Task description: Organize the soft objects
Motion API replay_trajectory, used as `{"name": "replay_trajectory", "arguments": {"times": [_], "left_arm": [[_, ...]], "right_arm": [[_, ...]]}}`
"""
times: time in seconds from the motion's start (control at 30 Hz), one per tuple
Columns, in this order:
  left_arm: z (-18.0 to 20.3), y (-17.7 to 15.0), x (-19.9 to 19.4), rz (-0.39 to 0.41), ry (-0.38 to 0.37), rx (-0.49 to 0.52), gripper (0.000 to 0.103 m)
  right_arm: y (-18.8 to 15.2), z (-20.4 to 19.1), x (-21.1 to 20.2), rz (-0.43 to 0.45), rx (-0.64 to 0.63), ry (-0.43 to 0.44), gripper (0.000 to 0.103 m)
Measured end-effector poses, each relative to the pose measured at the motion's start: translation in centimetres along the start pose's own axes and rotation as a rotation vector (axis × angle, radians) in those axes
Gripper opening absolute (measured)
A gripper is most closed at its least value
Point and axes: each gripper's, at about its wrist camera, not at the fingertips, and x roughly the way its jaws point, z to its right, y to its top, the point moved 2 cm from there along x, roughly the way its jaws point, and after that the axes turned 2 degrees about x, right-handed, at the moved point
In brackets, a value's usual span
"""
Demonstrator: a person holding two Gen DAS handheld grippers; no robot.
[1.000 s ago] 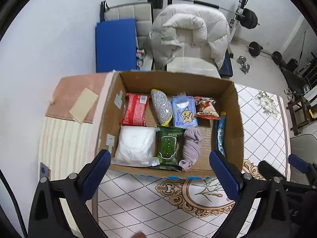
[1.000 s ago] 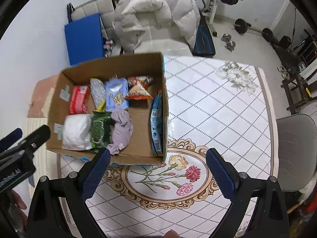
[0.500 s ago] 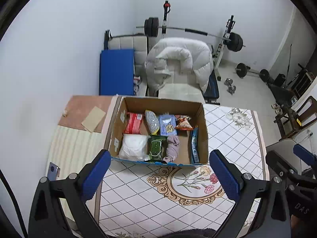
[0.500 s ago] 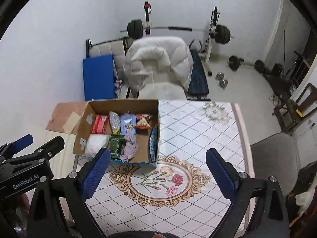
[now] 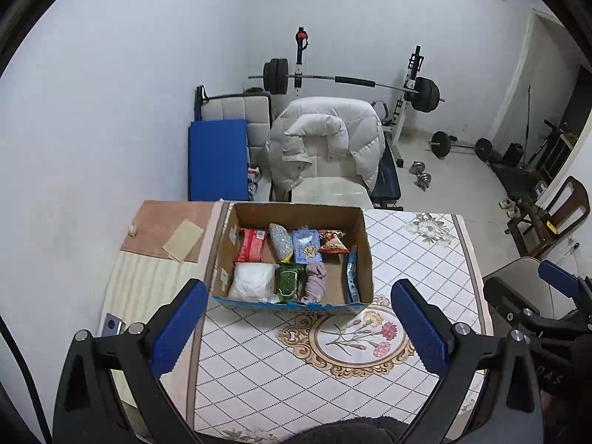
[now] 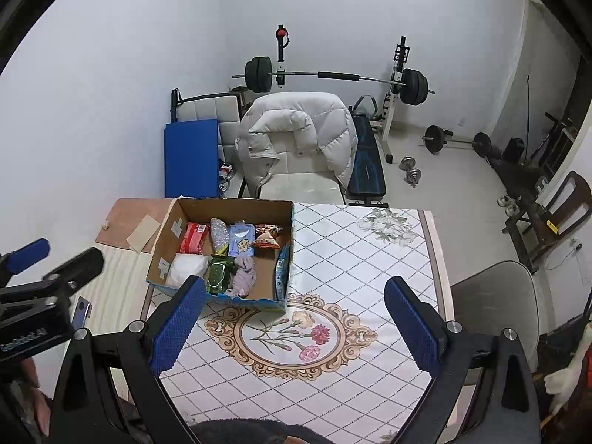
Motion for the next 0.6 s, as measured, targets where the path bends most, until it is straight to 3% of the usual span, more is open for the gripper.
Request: {"name": "replay_trajectory", "arguments": {"times": [0.6], "left_arm": [[0.3,-0.4,0.0,-0.031,-0.011,-0.007,0.102]], "right_arm": [[0.1,0.3,-1.0,0.051,-0.013,-0.038,0.099]]}}
